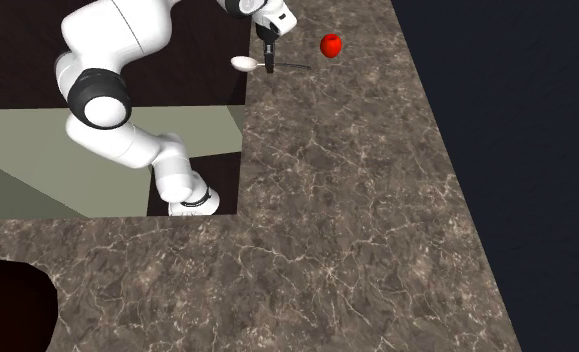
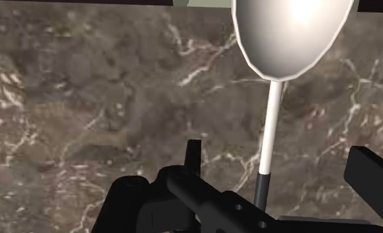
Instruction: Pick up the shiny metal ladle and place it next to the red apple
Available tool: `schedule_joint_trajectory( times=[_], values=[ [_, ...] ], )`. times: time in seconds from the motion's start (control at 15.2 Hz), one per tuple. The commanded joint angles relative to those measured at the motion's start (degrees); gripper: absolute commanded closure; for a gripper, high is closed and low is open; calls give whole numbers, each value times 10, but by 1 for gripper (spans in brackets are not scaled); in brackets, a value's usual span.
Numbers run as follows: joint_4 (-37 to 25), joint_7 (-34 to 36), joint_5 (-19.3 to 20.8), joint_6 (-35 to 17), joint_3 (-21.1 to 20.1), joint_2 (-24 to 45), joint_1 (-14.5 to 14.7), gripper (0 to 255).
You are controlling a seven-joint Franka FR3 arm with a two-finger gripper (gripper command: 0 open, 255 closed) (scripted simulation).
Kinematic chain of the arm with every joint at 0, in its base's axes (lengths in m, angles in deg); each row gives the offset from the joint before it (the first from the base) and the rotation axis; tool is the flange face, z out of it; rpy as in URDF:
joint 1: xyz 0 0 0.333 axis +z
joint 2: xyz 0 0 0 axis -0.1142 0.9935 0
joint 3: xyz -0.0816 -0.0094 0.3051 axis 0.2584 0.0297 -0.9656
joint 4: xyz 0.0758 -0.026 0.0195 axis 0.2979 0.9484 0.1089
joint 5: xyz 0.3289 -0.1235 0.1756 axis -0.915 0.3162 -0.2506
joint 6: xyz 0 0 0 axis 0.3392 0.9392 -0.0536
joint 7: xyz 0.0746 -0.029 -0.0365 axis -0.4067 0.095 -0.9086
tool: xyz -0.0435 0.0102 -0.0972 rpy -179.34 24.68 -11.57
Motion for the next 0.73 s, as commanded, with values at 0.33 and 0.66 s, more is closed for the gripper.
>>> schedule_joint_trajectory(
  times=[0.33, 0.66],
  values=[
    [-89, 6, 7, 73, 7, 17, -5, 0],
    [-89, 6, 7, 73, 7, 17, -5, 0]
  ],
)
